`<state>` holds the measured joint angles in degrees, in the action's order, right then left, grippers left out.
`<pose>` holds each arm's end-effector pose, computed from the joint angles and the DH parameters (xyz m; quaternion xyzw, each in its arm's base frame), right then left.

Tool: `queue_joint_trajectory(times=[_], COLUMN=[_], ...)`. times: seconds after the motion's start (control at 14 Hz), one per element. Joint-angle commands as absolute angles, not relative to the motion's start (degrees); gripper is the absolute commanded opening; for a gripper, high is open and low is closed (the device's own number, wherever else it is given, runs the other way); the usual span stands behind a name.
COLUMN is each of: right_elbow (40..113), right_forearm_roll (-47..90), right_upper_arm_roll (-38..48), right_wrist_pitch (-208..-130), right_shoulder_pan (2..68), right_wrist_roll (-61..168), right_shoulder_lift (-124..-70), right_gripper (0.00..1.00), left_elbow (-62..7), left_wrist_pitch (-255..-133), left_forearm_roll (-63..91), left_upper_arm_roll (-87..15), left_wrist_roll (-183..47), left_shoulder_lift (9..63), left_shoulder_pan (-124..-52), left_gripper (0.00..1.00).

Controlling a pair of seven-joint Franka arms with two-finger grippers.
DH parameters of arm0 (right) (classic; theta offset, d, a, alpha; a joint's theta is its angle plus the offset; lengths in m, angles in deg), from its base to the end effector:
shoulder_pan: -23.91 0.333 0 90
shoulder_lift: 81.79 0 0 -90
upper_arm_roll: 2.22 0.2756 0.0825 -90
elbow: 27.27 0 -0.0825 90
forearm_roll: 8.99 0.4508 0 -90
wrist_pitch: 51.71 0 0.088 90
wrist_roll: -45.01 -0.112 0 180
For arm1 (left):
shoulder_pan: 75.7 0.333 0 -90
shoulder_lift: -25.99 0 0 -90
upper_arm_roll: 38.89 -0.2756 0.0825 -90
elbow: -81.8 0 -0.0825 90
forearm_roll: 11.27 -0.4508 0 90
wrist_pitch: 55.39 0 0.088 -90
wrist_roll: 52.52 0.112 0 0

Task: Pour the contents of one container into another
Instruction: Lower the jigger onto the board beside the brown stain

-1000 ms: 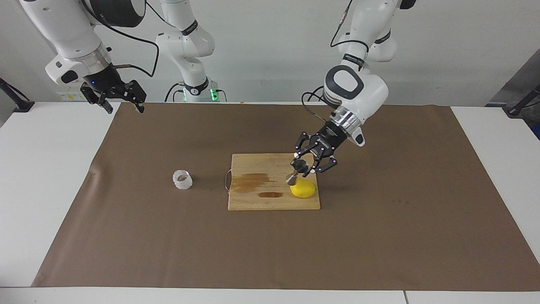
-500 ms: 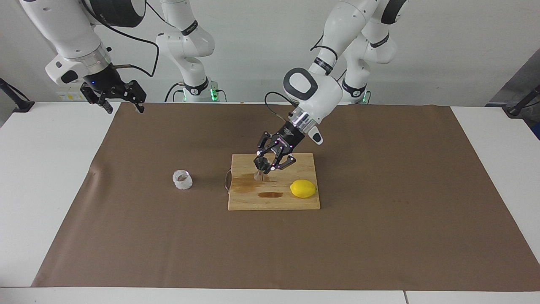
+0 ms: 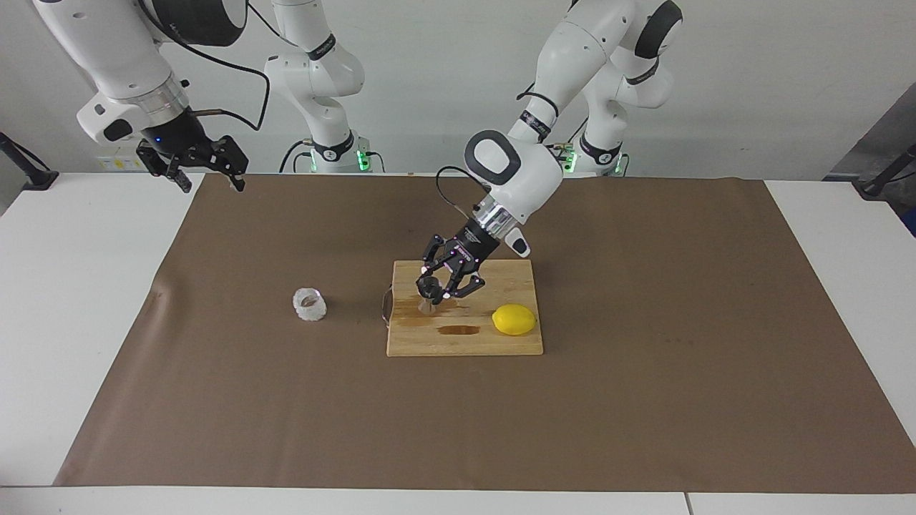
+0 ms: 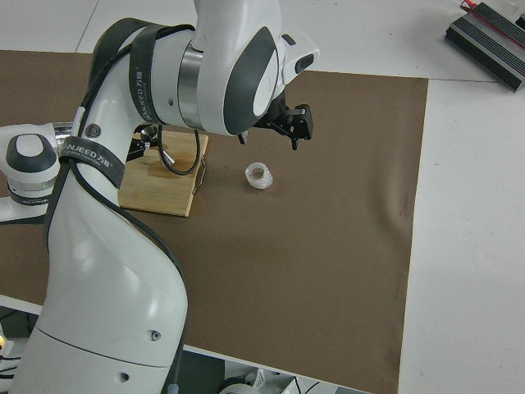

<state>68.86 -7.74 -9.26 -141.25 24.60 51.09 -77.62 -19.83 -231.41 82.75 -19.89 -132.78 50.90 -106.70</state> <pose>0.5953 -0.0657 0.5650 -0.9997 0.0022 0.0196 0.0176 0.5160 -0.4708 0.2755 0.3870 0.7933 -0.2529 0.3962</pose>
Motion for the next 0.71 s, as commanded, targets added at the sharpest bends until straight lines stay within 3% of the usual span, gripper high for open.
queue_joint_trajectory(times=[0.0,0.29,0.36,0.64], right_elbow=[68.6,68.6,68.6,68.5], right_forearm_roll=[-7.8,-7.8,-7.8,-7.8], right_upper_arm_roll=[-8.5,-8.5,-8.5,-8.5], right_wrist_pitch=[-140.2,-140.1,-140.2,-140.1], right_shoulder_pan=[23.8,23.8,23.9,23.8], right_wrist_roll=[50.4,50.4,50.4,50.4], right_shoulder_lift=[-77.3,-77.3,-77.3,-77.3], right_gripper=[1.00,1.00,1.00,1.00], left_elbow=[-18.4,-18.7,-19.0,-19.3], left_wrist_pitch=[-233.5,-233.8,-234.0,-234.8], left_forearm_roll=[82.0,82.0,82.0,81.9], left_upper_arm_roll=[-20.2,-20.2,-20.2,-20.2], left_wrist_roll=[-132.8,-132.8,-132.8,-132.8], left_shoulder_lift=[51.9,51.9,51.9,52.4], left_shoulder_pan=[-107.8,-108.0,-108.1,-108.7], left_gripper=[0.00,0.00,0.08,0.16])
